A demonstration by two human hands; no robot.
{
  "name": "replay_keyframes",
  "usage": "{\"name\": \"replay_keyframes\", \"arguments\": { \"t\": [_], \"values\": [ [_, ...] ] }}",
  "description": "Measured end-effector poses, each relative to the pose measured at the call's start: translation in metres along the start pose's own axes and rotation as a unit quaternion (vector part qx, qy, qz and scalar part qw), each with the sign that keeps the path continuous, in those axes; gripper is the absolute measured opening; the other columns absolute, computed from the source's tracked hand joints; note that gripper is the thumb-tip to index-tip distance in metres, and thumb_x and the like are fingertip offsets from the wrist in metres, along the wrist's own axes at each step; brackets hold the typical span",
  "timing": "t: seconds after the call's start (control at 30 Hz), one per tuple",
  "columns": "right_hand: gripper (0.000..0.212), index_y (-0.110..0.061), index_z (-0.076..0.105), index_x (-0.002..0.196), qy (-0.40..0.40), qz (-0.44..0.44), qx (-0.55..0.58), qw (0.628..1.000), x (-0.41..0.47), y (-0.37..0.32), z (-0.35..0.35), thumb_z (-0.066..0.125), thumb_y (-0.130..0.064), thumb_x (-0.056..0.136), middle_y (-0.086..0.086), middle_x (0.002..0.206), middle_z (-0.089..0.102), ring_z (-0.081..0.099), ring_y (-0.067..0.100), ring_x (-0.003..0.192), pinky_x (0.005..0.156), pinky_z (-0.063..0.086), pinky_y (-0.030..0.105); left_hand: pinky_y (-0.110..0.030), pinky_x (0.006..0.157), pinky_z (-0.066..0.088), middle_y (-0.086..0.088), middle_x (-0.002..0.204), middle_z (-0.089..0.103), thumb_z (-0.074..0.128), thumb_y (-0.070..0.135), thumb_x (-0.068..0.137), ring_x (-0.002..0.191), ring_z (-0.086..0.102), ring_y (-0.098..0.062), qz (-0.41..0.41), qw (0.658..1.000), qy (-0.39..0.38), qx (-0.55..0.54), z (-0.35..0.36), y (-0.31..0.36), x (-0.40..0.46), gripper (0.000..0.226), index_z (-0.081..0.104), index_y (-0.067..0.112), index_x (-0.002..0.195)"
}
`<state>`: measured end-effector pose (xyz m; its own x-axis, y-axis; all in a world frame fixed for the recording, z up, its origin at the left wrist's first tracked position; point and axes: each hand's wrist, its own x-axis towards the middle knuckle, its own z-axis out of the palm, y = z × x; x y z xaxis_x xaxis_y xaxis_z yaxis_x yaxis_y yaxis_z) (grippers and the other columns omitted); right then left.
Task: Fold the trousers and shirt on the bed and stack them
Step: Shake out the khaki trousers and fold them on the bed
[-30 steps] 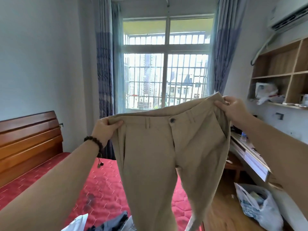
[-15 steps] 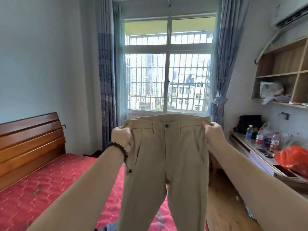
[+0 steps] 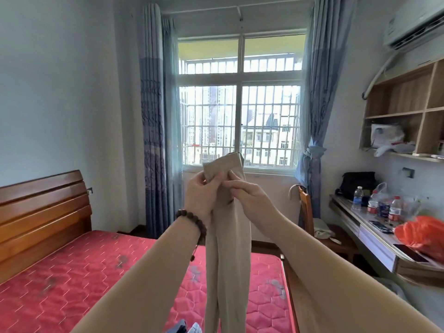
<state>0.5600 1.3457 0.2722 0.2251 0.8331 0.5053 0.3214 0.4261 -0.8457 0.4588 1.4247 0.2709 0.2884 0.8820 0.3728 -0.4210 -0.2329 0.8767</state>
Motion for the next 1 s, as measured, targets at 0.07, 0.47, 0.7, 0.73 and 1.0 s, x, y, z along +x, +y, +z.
{"name": "replay_keyframes", "arguments": {
  "t": [0.07, 0.47, 0.7, 0.73, 1.0],
  "values": [
    [0.025, -0.01, 0.065, 0.118, 0.078, -0.039, -0.109, 0.99, 0.008, -0.001, -0.019, 0.056, -0.009, 0.094, 0.004, 0.135, 0.056, 0.052, 0.014, 0.122, 0.109, 0.037, 0.032, -0.053, 0.089, 0.052, -0.017, 0.1, 0.071, 0.072, 0.017, 0.083, 0.099, 0.066, -0.037, 0.019, 1.0, 0.004, 0.015, -0.009, 0.01, 0.006, 0.018, 0.07, 0.007, 0.097],
    [0.037, -0.005, 0.074, 0.094, 0.028, 0.068, 0.116, 0.991, 0.017, -0.028, -0.069, 0.084, -0.017, 0.06, 0.013, 0.097, 0.074, 0.072, 0.024, 0.087, 0.065, 0.057, 0.027, -0.028, 0.069, 0.056, -0.009, 0.099, 0.074, 0.079, 0.022, 0.069, 0.087, 0.07, -0.021, 0.047, 0.993, -0.108, 0.007, -0.054, 0.061, 0.01, 0.038, 0.07, 0.01, 0.103],
    [0.015, -0.011, 0.073, 0.09, 0.097, -0.001, 0.099, 0.99, -0.012, -0.056, -0.058, 0.077, -0.015, 0.075, 0.009, 0.091, 0.075, 0.072, 0.022, 0.081, 0.063, 0.057, 0.028, -0.036, 0.079, 0.058, -0.013, 0.102, 0.073, 0.085, 0.025, 0.057, 0.092, 0.069, -0.026, -0.064, 0.985, -0.147, 0.066, -0.072, 0.051, -0.025, 0.056, 0.069, -0.001, 0.103],
    [0.027, -0.013, 0.071, 0.097, 0.087, 0.002, 0.098, 0.991, -0.022, -0.057, -0.06, 0.079, -0.022, 0.072, 0.008, 0.095, 0.075, 0.072, 0.021, 0.084, 0.065, 0.057, 0.029, -0.034, 0.077, 0.058, -0.013, 0.101, 0.073, 0.084, 0.023, 0.057, 0.091, 0.069, -0.025, -0.044, 0.989, -0.129, 0.052, -0.069, 0.052, -0.034, 0.052, 0.069, -0.001, 0.1],
    [0.051, -0.01, 0.069, 0.107, 0.081, 0.045, 0.026, 0.995, -0.138, -0.058, -0.054, 0.084, -0.032, 0.063, 0.006, 0.101, 0.074, 0.07, 0.026, 0.094, 0.084, 0.056, 0.041, -0.034, 0.08, 0.057, -0.009, 0.096, 0.074, 0.082, 0.015, 0.07, 0.089, 0.07, -0.023, 0.038, 0.996, -0.056, 0.06, -0.061, 0.087, -0.121, 0.031, 0.072, 0.002, 0.096]
  ]
}}
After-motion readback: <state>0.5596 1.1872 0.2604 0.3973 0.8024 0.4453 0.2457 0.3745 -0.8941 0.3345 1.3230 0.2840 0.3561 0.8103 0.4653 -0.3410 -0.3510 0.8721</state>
